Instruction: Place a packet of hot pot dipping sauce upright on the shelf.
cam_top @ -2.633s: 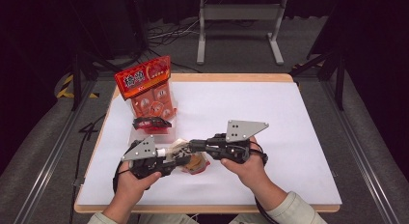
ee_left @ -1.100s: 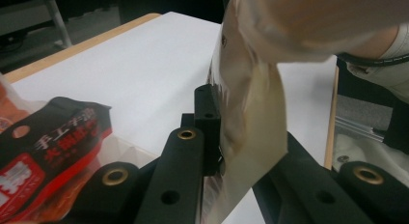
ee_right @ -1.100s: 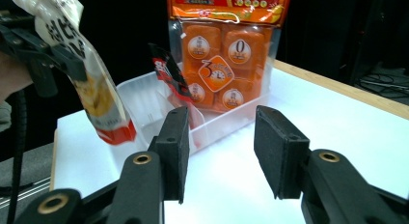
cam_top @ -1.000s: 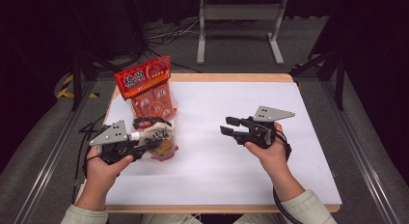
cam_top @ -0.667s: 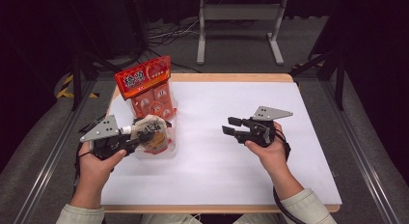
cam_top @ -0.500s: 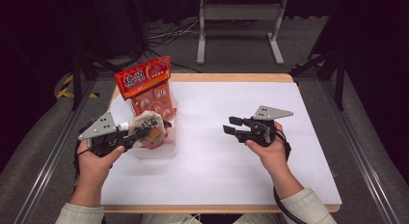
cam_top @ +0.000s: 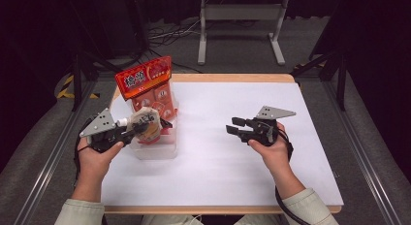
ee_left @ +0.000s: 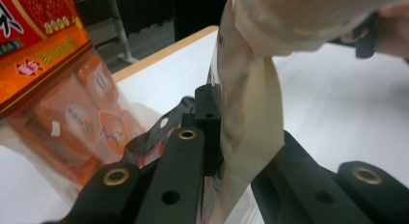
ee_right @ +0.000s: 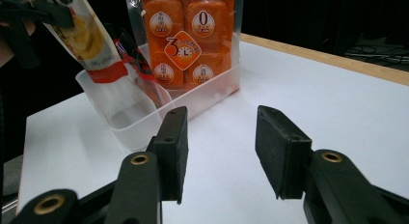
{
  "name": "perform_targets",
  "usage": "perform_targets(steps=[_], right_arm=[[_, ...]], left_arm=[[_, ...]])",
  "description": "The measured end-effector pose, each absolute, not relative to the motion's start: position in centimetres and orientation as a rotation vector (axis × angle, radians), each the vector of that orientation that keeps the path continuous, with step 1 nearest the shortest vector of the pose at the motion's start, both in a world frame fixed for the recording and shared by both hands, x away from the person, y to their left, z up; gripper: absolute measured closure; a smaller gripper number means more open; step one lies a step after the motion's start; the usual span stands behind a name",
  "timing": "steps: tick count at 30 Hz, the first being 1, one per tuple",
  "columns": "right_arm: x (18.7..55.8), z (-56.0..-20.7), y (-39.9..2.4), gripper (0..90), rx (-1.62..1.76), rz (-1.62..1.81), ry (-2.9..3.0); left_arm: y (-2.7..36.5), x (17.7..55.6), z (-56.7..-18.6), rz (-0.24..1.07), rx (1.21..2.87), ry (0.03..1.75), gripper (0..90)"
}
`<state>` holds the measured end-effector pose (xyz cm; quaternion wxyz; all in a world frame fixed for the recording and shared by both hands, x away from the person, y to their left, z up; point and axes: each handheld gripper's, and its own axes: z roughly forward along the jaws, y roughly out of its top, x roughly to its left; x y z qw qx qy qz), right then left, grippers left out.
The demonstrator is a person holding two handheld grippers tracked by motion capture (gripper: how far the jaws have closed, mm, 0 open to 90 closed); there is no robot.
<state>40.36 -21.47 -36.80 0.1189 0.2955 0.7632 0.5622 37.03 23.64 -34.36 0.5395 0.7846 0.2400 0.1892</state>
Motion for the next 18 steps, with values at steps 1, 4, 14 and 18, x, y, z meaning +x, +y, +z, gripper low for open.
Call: perform_targets(steps=[1, 4, 14, 18], right_arm=[[40.4, -36.8, -21.5, 56.4, 0.865, 1.645, 2.232], [40.4, -36.8, -21.5, 56.4, 0.864, 1.645, 2.233], [40.5, -36.9, -21.6, 55.5, 0.873, 1.649, 2.232], [40.5, -36.9, -21.6, 55.1, 0.879, 1.648, 2.231]], left_arm=[[23.7, 37.1, -34.5, 0.445, 1.869, 0.573, 85.1], [23.8, 37.4, -35.0, 0.430, 1.873, 0.576, 85.1], [23.3, 37.9, -36.2, 0.358, 1.929, 0.573, 85.0], [23.1, 38.1, -36.9, 0.332, 1.953, 0.577, 85.0]])
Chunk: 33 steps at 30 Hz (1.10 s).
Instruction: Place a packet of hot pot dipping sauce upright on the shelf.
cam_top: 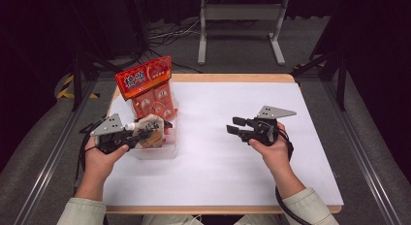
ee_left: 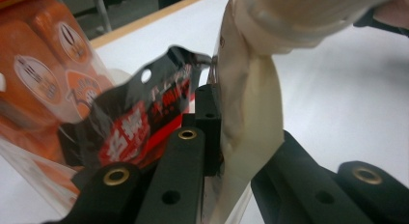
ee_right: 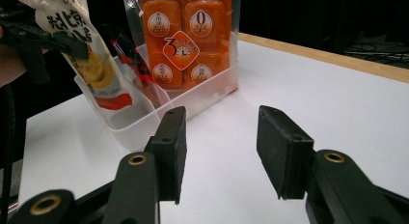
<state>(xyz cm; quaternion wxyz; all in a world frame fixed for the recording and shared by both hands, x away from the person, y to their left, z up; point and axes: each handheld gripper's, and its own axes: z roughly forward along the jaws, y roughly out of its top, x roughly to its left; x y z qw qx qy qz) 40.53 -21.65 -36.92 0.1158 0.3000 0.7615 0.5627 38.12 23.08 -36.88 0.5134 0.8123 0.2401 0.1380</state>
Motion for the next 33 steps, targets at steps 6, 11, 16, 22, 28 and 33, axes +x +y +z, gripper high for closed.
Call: perform_targets(steps=[6, 11, 16, 22, 28, 33], right_arm=[[40.6, -36.9, -21.7, 54.5, 0.880, 1.646, 2.228], [40.6, -36.8, -21.7, 53.9, 0.881, 1.645, 2.224], [40.5, -36.8, -21.8, 53.4, 0.883, 1.648, 2.220], [40.6, -36.7, -21.9, 52.5, 0.884, 1.648, 2.215], [40.6, -36.7, -21.8, 51.1, 0.887, 1.648, 2.216], [40.6, -36.6, -21.9, 49.6, 0.890, 1.646, 2.212]], left_arm=[[22.8, 38.5, -37.9, 0.298, 1.983, 0.596, 85.0], [22.6, 38.7, -38.3, 0.287, 2.002, 0.603, 85.0], [22.6, 38.8, -38.8, 0.273, 2.020, 0.622, 85.0], [22.8, 38.9, -39.2, 0.256, 2.034, 0.646, 84.5], [23.5, 38.7, -39.4, 0.247, 2.015, 0.686, 83.4], [24.2, 38.5, -39.4, 0.251, 1.978, 0.710, 77.6]])
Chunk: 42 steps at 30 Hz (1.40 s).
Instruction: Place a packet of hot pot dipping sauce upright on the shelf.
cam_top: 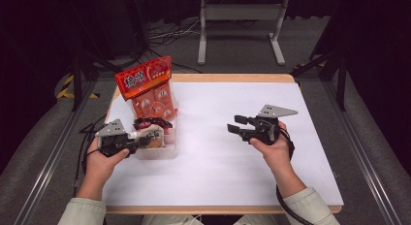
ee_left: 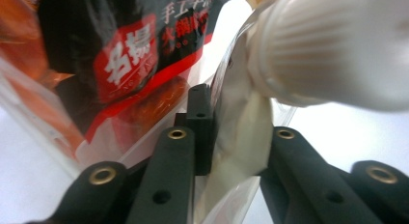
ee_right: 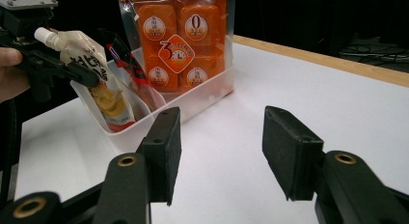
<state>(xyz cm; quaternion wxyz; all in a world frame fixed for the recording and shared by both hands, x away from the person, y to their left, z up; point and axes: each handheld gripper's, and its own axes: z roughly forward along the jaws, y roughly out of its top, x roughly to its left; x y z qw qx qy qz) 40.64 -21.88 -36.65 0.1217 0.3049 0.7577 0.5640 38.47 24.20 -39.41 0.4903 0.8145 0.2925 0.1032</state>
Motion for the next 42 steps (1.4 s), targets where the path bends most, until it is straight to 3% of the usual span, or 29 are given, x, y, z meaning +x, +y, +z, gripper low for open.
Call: perform_targets(steps=[2, 6, 7, 11, 16, 23, 42], right_arm=[[40.6, -36.6, -22.0, 48.9, 0.891, 1.644, 2.208], [40.6, -36.4, -22.2, 47.0, 0.896, 1.641, 2.200], [40.5, -36.3, -22.4, 45.8, 0.897, 1.638, 2.197], [40.1, -36.0, -23.2, 41.6, 0.894, 1.609, 2.188], [39.6, -35.6, -24.7, 38.3, 0.904, 1.578, 2.168], [38.9, -36.1, -27.2, 33.8, 0.946, 1.529, 2.151], [36.9, -39.9, -32.9, 26.1, 1.081, 1.390, 2.124]], left_arm=[[24.3, 38.3, -39.4, 0.255, 1.967, 0.719, 74.3], [24.7, 37.8, -39.1, 0.271, 1.933, 0.740, 46.6], [24.9, 37.6, -39.0, 0.285, 1.926, 0.743, 46.6], [25.6, 36.4, -38.6, 0.326, 1.906, 0.755, 30.8], [26.8, 35.0, -38.4, 0.369, 1.883, 0.769, 20.4], [27.8, 33.8, -38.9, 0.409, 1.844, 0.815, 12.6], [30.1, 33.9, -43.7, 0.424, 1.831, 1.020, 6.0]])
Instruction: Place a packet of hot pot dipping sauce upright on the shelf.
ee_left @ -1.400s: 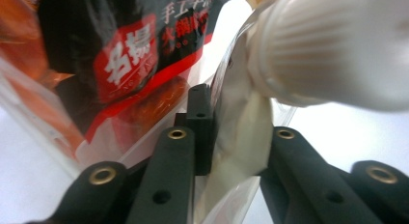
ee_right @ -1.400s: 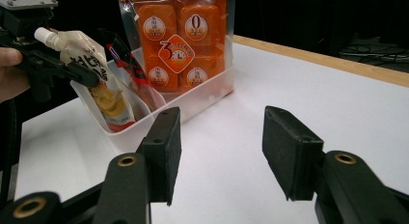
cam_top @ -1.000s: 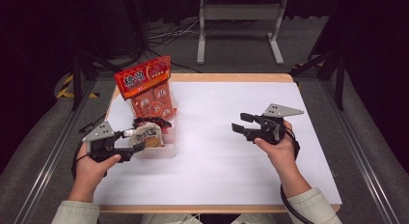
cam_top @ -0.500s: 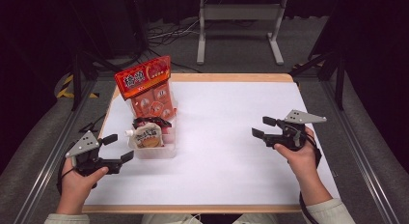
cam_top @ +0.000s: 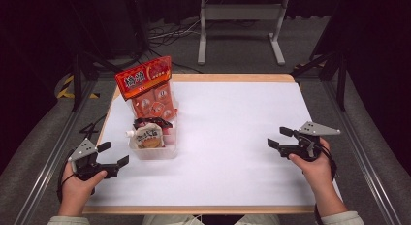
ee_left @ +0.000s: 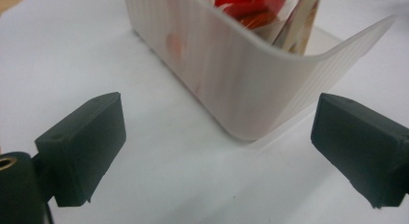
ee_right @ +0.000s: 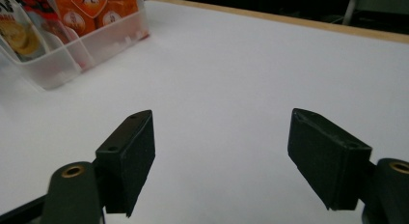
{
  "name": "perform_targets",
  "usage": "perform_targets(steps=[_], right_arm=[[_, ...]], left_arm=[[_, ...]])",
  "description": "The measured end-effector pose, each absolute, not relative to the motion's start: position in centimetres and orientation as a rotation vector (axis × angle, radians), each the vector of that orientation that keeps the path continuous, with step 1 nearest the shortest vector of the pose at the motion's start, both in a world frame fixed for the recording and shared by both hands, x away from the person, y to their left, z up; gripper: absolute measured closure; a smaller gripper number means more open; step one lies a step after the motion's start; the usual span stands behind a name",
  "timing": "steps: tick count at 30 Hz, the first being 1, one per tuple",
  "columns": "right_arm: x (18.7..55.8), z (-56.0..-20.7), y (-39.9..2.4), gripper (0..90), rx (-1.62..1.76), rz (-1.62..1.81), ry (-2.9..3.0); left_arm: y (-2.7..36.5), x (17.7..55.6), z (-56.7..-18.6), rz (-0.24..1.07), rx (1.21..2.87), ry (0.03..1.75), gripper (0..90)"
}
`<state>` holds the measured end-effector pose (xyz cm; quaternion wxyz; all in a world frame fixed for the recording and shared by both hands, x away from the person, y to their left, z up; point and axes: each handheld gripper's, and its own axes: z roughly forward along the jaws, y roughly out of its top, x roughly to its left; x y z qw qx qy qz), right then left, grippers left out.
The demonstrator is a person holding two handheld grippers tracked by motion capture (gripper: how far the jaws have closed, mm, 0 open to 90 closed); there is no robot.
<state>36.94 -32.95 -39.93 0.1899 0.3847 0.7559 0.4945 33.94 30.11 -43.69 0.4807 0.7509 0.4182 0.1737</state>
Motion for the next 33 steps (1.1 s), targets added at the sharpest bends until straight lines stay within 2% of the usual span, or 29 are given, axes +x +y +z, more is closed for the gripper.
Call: perform_targets(steps=[14, 22, 33], right_arm=[[35.9, -44.1, -35.6, 21.1, 1.191, 1.263, 2.177], [35.7, -44.2, -35.4, 20.5, 1.215, 1.186, 2.215], [35.7, -44.1, -35.2, 17.7, 1.207, 1.177, 2.221]], left_arm=[[29.2, 34.5, -45.5, 0.413, 1.955, 1.043, 5.4], [28.6, 34.7, -45.8, 0.413, 2.016, 1.058, 6.0], [28.6, 34.5, -45.7, 0.423, 1.998, 1.053, 4.2]])
